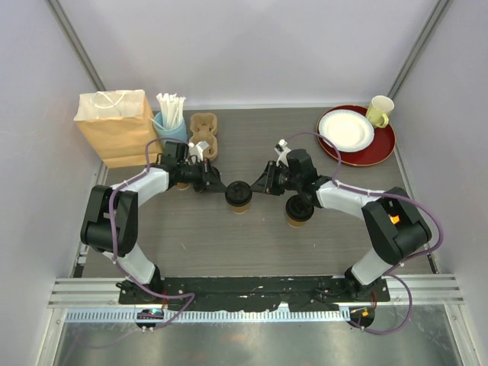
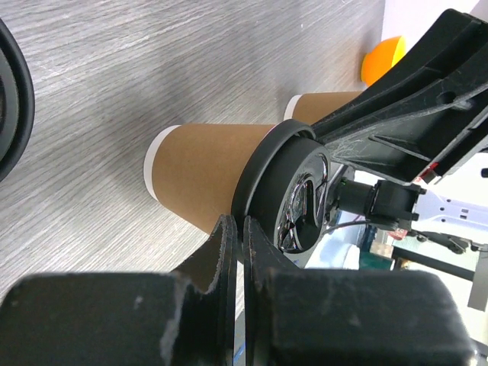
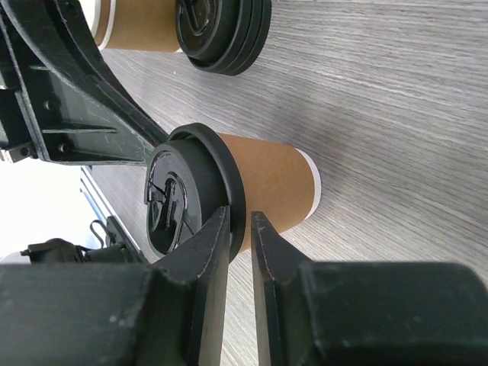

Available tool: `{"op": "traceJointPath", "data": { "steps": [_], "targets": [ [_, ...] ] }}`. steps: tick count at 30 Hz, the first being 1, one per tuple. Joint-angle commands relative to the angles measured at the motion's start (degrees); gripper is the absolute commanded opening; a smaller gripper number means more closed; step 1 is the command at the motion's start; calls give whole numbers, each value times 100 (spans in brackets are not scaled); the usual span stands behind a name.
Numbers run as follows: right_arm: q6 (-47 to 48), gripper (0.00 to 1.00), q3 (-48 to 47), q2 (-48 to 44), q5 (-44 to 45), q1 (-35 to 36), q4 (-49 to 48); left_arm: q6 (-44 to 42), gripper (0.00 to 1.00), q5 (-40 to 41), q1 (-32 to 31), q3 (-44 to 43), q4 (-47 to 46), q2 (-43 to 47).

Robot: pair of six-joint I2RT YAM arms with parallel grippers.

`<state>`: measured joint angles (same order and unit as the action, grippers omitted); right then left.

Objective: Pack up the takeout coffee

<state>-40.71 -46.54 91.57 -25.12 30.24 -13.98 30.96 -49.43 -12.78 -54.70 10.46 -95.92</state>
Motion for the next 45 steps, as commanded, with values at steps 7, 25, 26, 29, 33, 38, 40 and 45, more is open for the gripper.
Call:
{"op": "traceJointPath", "data": {
  "steps": [7, 25, 26, 29, 33, 38, 40, 45],
  "targets": [
    [502, 30, -390, -78, 315, 26, 1064, -310, 16, 654, -50, -67, 598, 170],
    [1591, 73, -1365, -588, 843, -36, 2013, -494, 22, 557, 29, -427, 721, 328],
    [1732, 77, -1427, -605, 756, -36, 2056, -512, 22, 549, 29, -436, 721, 354],
    [2600, 85, -1664, -623, 28, -27, 2066, -591, 25, 531, 29, -480, 730, 407],
    [4436, 87, -1797, -781, -431, 551, 2224, -626, 32, 347, 29, -559, 721, 443],
    [6721, 94, -1902, -641, -713, 993, 2767, -696, 35, 320, 29, -630, 791, 451],
    [7005, 95, -2209, -465, -670, 1001, 3153, -732, 36, 329, 29, -639, 826, 425],
    [8025, 98, -3307, 334, -634, 993, 4138, -741, 36, 276, 29, -647, 888, 276]
  ]
}}
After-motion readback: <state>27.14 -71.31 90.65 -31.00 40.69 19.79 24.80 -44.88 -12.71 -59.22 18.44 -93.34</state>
